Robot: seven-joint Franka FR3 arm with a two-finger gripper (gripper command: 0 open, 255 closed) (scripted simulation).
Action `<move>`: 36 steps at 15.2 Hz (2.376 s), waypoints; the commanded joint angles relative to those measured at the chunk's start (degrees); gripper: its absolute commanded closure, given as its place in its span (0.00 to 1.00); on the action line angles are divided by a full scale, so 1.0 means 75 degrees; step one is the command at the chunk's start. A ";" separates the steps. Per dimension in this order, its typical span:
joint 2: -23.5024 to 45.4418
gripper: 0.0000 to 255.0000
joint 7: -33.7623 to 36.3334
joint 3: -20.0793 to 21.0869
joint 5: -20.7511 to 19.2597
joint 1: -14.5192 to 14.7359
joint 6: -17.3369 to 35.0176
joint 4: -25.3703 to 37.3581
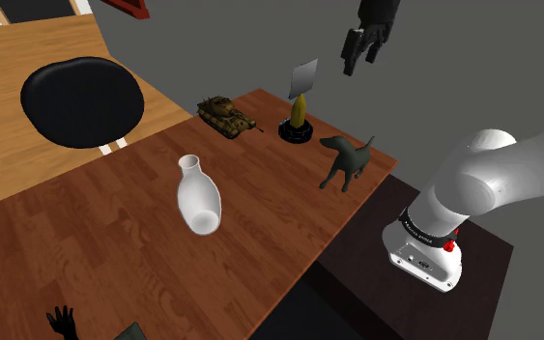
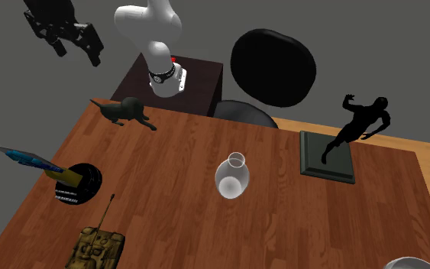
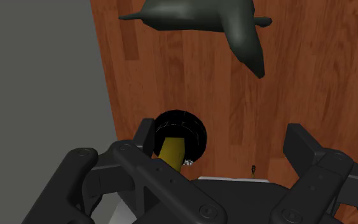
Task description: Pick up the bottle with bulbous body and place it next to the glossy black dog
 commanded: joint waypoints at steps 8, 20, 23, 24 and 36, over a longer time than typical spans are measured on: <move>0.0786 0.00 0.0990 0.0926 0.0659 0.0436 0.0673 0.0045; 0.2882 0.00 0.2671 0.2489 0.1183 0.0953 0.1813 0.1024; 0.3534 0.00 0.3124 0.2871 0.1124 0.1038 0.2047 0.1445; 0.3762 0.00 0.3281 0.2995 0.1083 0.1067 0.2117 0.1602; 0.6948 0.00 0.5337 0.4075 -0.0272 0.1819 0.2450 0.4166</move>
